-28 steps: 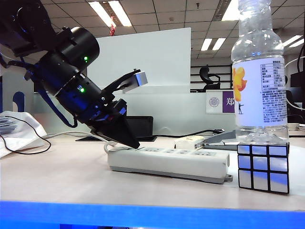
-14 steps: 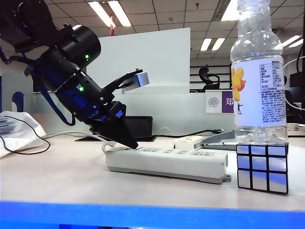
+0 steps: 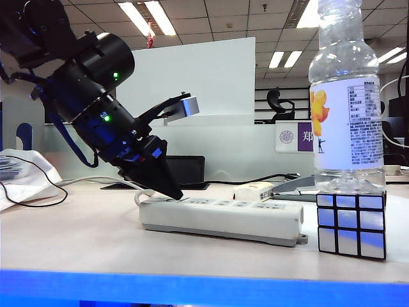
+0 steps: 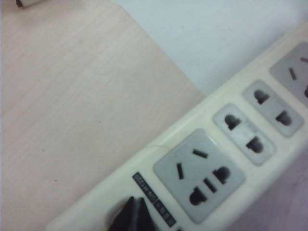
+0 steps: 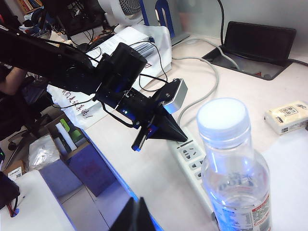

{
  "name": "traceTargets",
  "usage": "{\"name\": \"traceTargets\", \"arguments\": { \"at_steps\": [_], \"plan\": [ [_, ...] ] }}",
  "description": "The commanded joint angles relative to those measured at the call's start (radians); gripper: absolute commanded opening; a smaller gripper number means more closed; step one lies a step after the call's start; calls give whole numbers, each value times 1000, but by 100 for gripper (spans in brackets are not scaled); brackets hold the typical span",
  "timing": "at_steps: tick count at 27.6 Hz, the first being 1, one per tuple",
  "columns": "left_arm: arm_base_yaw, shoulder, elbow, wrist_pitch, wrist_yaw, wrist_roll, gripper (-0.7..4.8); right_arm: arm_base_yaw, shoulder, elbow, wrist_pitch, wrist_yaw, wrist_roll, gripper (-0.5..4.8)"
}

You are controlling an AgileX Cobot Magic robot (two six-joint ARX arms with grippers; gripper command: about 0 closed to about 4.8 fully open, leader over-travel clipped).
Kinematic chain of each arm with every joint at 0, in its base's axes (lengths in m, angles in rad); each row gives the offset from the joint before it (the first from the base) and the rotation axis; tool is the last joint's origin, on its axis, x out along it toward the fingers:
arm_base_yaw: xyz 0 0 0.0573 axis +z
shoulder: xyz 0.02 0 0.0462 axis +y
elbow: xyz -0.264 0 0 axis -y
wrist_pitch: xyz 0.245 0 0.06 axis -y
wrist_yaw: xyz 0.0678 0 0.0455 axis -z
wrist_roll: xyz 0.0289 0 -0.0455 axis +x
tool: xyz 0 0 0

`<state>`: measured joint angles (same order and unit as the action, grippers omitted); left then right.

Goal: Press the button on the power strip.

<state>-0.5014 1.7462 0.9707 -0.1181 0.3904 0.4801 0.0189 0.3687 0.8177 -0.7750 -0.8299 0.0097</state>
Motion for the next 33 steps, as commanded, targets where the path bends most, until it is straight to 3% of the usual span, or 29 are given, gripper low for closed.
{"name": "traceTargets", "arguments": {
  "at_steps": [1, 5, 19, 33],
  "plan": [
    [4, 16, -28, -109, -13, -37, -5, 1, -1, 4, 16, 1, -3, 0],
    [4, 2, -27, -60, 18, -76, -5, 1, -1, 4, 16, 1, -3, 0],
    [4, -128, -27, -26, 18, -77, -5, 1, -1, 4, 17, 1, -3, 0],
    [4, -134, -28, -87, 14, -69, -5, 2, 0, 4, 24, 1, -3, 0]
  ]
}}
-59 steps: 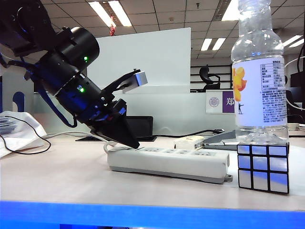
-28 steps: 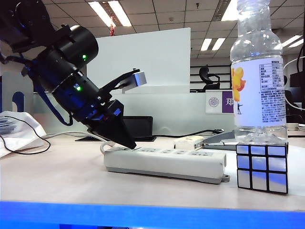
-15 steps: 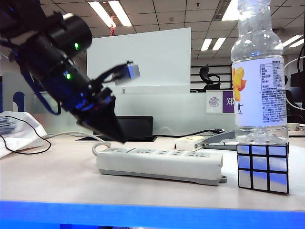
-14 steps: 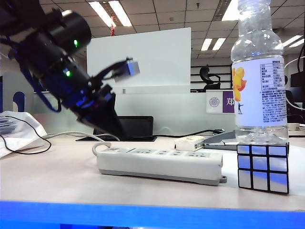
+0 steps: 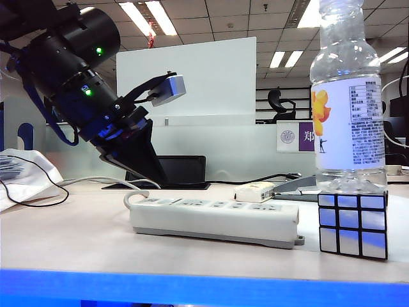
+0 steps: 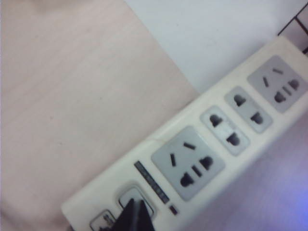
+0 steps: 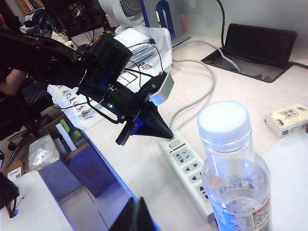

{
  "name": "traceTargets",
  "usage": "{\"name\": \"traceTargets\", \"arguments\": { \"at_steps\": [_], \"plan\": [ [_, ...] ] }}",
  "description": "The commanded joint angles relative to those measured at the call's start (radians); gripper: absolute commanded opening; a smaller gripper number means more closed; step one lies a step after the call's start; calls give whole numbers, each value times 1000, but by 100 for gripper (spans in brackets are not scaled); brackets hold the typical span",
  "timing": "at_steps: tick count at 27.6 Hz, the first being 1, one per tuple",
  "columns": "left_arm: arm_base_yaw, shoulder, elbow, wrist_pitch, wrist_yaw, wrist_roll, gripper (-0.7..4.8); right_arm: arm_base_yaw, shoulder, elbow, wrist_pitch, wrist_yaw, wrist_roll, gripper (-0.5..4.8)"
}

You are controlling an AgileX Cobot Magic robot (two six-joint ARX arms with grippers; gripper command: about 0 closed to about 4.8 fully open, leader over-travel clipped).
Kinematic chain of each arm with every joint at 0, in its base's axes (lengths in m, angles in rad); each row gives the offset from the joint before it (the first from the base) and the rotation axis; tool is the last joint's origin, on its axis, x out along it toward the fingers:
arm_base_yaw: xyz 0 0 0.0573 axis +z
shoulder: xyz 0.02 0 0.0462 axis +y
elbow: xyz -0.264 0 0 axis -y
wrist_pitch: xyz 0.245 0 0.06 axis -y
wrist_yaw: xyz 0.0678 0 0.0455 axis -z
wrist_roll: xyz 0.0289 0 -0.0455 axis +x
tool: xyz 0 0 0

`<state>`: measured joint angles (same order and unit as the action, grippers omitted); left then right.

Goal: Press the button on the power strip.

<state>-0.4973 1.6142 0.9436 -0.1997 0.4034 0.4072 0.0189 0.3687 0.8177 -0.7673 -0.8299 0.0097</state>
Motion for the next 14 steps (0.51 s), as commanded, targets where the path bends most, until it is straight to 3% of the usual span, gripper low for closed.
{"name": "traceTargets", "arguments": {
  "at_steps": [1, 14],
  "plan": [
    [0, -2, -1, -6, 2, 4, -5, 1, 0, 4, 18, 1, -3, 0],
    [0, -1, -1, -11, 1, 5, -5, 2, 0, 4, 32, 1, -3, 0]
  ]
}}
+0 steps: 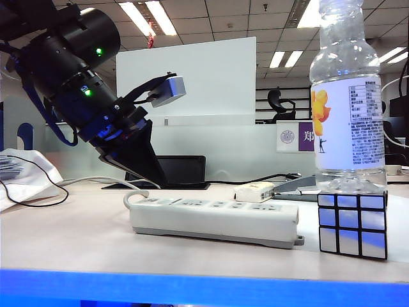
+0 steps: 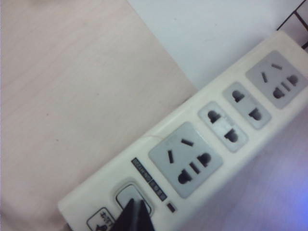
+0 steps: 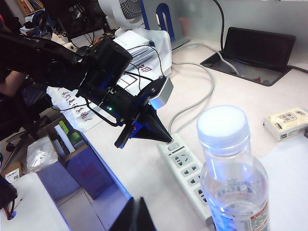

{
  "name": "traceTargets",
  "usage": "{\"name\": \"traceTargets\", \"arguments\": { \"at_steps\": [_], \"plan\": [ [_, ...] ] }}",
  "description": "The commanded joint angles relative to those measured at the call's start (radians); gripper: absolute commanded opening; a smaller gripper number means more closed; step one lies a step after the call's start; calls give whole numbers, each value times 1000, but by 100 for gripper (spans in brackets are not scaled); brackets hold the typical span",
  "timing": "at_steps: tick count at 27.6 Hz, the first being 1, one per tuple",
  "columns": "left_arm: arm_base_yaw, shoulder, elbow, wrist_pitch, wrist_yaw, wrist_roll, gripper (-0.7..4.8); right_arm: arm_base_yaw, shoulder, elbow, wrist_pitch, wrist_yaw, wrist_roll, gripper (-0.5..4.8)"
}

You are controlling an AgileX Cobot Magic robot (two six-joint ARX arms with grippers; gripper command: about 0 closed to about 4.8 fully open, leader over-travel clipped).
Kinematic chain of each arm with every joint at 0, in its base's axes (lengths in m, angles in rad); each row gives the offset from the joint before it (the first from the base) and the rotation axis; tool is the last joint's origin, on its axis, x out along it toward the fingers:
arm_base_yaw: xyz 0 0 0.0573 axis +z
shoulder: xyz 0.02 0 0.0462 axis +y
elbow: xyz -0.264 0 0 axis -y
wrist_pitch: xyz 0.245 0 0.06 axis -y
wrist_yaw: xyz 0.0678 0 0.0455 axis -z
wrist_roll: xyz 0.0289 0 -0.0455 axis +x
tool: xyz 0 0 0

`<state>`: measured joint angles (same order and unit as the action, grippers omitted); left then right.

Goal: Press the button on the power strip.

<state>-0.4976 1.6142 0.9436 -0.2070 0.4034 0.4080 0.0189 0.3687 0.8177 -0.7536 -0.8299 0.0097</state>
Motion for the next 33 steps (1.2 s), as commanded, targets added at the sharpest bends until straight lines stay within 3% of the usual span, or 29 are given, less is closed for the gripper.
{"name": "traceTargets", "arguments": {
  "at_steps": [1, 33],
  "plan": [
    [0, -1, -1, -6, 1, 7, -5, 2, 0, 4, 18, 1, -3, 0],
    [-1, 15, -3, -1, 5, 25, -5, 2, -1, 4, 18, -1, -3, 0]
  ]
}}
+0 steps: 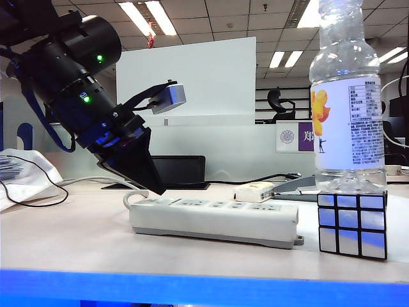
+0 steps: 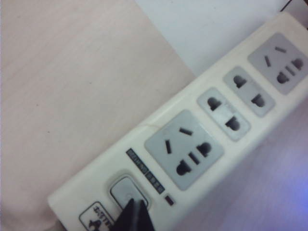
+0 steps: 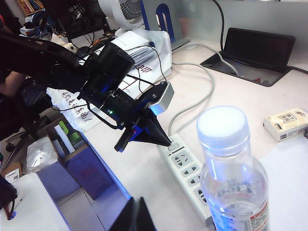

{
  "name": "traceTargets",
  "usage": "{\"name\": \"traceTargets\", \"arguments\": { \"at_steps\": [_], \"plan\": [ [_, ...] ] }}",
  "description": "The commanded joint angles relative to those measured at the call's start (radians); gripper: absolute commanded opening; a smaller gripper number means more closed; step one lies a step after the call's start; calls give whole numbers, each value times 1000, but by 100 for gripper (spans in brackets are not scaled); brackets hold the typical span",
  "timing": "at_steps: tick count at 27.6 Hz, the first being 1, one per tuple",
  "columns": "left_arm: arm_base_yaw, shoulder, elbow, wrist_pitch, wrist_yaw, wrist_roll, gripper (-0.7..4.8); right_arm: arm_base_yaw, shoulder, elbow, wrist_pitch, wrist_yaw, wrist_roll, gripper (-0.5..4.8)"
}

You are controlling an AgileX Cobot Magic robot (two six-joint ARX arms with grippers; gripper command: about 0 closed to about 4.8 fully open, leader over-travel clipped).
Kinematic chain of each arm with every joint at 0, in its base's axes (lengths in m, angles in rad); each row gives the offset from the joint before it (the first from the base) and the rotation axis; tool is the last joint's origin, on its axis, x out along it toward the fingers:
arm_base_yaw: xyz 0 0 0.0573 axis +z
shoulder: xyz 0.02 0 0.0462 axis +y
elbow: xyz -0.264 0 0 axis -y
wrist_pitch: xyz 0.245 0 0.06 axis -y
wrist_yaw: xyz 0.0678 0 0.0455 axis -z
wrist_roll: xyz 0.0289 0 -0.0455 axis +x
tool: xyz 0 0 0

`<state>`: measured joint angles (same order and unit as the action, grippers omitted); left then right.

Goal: Press the button on the power strip.

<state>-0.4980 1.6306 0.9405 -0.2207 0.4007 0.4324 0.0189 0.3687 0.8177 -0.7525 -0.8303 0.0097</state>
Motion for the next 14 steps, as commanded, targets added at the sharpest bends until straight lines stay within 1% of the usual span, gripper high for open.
{"name": "traceTargets", "arguments": {
  "at_steps": [1, 14],
  "plan": [
    [0, -1, 0, 14, 8, 1, -5, 1, -1, 4, 17, -1, -3, 0],
    [0, 48, 0, -3, 26, 1, -5, 2, -1, 4, 16, -2, -3, 0]
  ]
}}
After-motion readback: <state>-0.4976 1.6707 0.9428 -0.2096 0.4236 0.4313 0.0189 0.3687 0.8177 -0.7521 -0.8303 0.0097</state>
